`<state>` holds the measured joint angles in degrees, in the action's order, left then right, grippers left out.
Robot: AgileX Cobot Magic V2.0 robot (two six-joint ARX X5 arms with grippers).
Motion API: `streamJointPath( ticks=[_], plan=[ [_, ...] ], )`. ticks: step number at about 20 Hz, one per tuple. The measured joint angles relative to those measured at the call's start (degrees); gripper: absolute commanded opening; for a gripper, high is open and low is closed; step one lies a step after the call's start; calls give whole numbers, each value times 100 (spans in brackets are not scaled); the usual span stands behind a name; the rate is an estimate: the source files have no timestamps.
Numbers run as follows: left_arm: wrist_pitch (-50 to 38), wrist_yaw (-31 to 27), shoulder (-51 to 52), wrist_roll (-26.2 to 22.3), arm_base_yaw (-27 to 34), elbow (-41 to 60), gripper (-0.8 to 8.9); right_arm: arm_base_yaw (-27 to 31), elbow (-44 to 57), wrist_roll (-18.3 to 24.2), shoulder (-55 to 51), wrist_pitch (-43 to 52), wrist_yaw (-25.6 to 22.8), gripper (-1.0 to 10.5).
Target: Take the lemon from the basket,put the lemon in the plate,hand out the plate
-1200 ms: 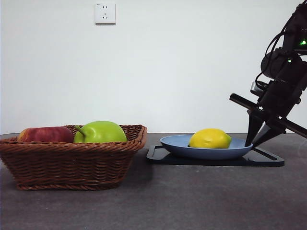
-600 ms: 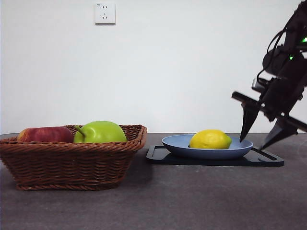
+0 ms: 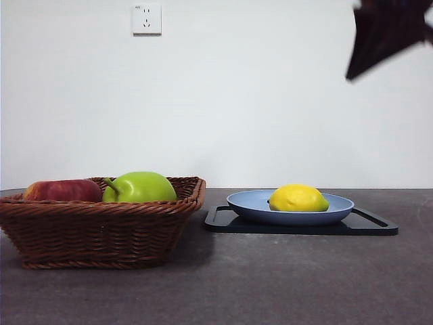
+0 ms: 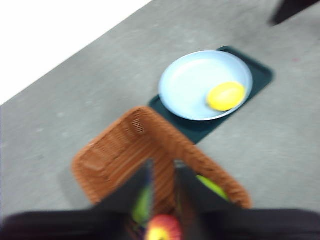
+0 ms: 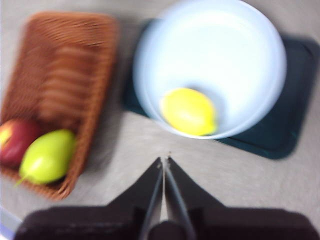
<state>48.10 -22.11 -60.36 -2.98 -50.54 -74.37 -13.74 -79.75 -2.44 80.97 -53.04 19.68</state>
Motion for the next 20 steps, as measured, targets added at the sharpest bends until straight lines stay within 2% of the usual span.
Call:
streamJointPath(
  ticks=[1,5,9,11,13,18,20],
  plan=[
    [2,0,0,-50,136,2,6,-223,0,55,-190,0,-264,3],
    [-81,79,125,-195,826,466,6,-1351,20,140,-909,59,-1834,3],
    [-1051,763,966,-254,1377,1617,6,-2262,901,138,-1862,1113,-2872,3],
    [-1449,887,1552,-227,1572,2168,6,-2531,1620,133,-2371,1797,-3346,3],
    [-1720,896,2162,-83,1687,2719,6,-2664,2461,127,-3001,2476,-3595,3],
    [-2004,876,3869,553,1707,3967,6,-2708,4498,116,-4725,4240,-3637,3],
    [-2039,885,4369,723,1707,4166,6,-2708,5012,-2,-5191,4518,-3639,3]
  ],
)
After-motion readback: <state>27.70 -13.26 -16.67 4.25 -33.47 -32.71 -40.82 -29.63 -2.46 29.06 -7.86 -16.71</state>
